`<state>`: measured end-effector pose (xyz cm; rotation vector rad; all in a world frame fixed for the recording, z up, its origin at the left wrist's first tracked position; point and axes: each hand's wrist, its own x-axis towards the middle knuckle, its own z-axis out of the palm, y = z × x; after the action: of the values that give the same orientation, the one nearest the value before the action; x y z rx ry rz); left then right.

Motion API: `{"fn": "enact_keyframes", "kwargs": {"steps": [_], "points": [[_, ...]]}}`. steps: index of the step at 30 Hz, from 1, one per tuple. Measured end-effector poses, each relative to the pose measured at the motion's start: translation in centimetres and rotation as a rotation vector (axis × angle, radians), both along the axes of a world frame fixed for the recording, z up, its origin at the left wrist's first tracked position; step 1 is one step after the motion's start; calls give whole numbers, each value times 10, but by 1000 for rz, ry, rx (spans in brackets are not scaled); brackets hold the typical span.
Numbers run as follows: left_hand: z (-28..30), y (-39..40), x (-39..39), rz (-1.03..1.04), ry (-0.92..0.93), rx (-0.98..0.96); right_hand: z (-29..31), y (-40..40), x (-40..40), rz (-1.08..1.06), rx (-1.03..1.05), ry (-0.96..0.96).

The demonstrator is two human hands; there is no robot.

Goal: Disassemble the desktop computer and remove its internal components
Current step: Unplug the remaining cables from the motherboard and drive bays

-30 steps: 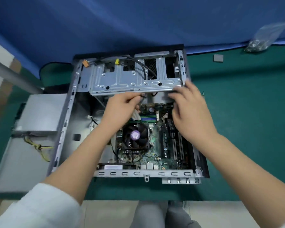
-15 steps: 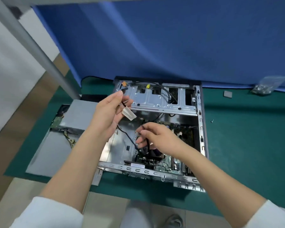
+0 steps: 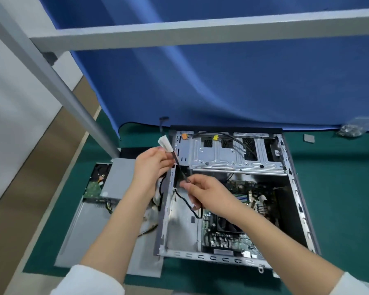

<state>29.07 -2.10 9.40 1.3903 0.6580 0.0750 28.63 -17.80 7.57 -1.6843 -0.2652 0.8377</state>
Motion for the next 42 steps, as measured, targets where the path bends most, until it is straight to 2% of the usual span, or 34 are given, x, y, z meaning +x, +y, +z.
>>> {"fn": "enact_keyframes", "kwargs": {"steps": [1,3,5,7,10,13,15,18,20,23,26,28,32,34,38,42], "points": [[-1,6,2,-20,48,4,-4,6,0,-21,5,8],[-4,9,1,-98,124,-113,-10,19,2,-78,6,28],[-10,7,-4,-146,138,-275,-14,33,5,-130,-2,56],[-20,3,-10,-123,123,-322,-19,44,6,-151,-22,89],[-33,5,-17,-92,96,-194,-23,53,6,-115,-74,62],[-40,21,-17,35,91,-203,-26,54,5,-28,-155,11],[-45,36,-13,121,111,-181,-29,52,3,74,-300,-95],[-58,47,-6,52,178,-1,-35,48,-1,132,-456,-286],[-69,44,-7,-5,203,117,-37,49,-1,49,-464,-293],[-85,28,-19,-73,222,250,-37,52,1,-57,-424,-158],[-101,11,-37,-168,276,428,-32,52,3,39,-444,-83],[-106,2,-45,-158,278,463,-31,53,5,62,-460,-90],[-111,-7,-50,-126,251,502,-29,58,5,-150,-413,-98],[-111,-8,-49,-119,253,513,-28,62,4,-145,-437,-134],[-112,-8,-49,-113,277,530,-29,65,-1,4,-574,-280],[-108,-9,-49,-114,281,624,-29,48,-4,-12,-548,-377]]}}
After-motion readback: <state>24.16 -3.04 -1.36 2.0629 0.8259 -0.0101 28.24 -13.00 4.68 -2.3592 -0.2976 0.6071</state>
